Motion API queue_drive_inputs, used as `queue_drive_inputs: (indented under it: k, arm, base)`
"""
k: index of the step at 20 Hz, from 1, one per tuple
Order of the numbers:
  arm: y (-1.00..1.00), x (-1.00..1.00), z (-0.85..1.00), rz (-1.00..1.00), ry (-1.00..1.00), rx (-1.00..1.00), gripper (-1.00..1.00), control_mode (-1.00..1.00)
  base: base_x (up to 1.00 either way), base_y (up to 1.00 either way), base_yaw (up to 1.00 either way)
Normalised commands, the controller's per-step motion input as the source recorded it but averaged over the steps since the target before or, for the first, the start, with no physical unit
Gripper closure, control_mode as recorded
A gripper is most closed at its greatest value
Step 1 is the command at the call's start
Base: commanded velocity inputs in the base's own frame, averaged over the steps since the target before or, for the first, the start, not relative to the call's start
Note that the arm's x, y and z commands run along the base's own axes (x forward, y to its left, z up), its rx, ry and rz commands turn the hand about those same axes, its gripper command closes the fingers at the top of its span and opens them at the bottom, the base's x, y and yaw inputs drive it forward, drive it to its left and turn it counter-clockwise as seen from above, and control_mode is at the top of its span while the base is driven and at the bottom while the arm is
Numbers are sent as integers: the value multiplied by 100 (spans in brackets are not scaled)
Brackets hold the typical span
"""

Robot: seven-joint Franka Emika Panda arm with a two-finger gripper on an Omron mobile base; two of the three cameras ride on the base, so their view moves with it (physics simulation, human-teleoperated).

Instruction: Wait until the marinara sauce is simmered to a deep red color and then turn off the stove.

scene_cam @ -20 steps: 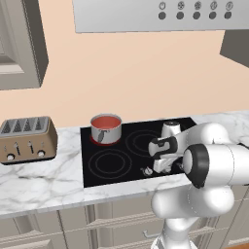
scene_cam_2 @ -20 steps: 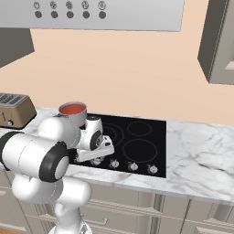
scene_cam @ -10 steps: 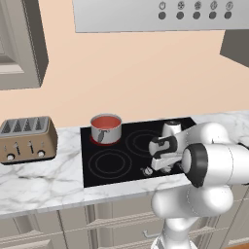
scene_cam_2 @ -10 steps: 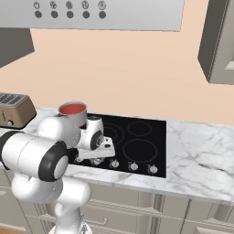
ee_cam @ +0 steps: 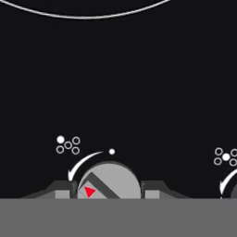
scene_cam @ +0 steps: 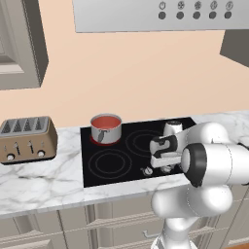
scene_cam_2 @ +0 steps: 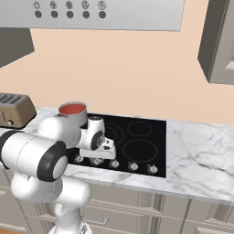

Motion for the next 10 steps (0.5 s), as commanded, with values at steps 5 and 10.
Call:
queue_drive_inputs:
  k: [5,10]
  arm:
    - [-1,-20,-4,-25,0,0,100,-100]
    - [0,-21,-5,-26,0,0,100,-100]
  base:
    - [0,0,0]
    - [0,0,0]
